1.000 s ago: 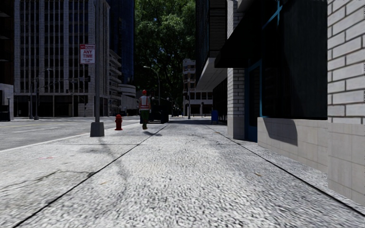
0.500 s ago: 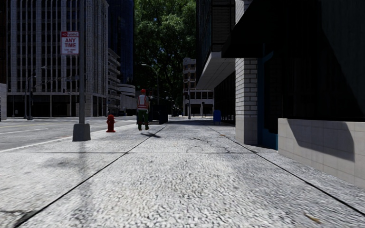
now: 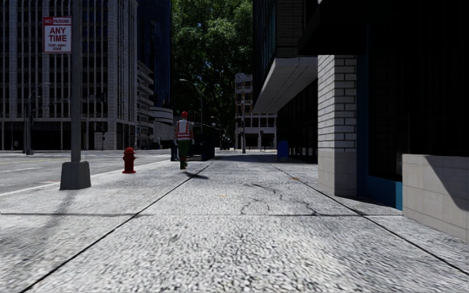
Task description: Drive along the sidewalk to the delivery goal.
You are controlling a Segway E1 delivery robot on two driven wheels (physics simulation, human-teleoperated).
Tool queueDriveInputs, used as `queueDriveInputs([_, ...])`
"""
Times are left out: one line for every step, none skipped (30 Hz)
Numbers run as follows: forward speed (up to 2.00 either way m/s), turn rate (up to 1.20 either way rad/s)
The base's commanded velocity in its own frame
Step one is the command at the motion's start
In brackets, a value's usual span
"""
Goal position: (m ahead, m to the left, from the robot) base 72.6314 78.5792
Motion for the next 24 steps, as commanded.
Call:
queueDriveInputs([2.0, 0.0])
queueDriveInputs([2.0, 0.0])
queueDriveInputs([2.0, 0.0])
queueDriveInputs([2.0, 0.0])
queueDriveInputs([2.0, 0.0])
queueDriveInputs([2.0, 0.0])
queueDriveInputs([2.0, 0.0])
queueDriveInputs([2.0, 0.0])
queueDriveInputs([2.0, 0.0])
queueDriveInputs([2.0, 0.0])
queueDriveInputs([2.0, 0.0])
queueDriveInputs([2.0, 0.0])
queueDriveInputs([2.0, 0.0])
queueDriveInputs([2.0, 0.0])
queueDriveInputs([2.0, 0.0])
queueDriveInputs([2.0, 0.0])
queueDriveInputs([2.0, 0.0])
queueDriveInputs([2.0, 0.0])
queueDriveInputs([2.0, 0.0])
queueDriveInputs([2.0, 0.0])
queueDriveInputs([2.0, 0.0])
queueDriveInputs([2.0, 0.0])
queueDriveInputs([2.0, 0.0])
queueDriveInputs([2.0, 0.0])
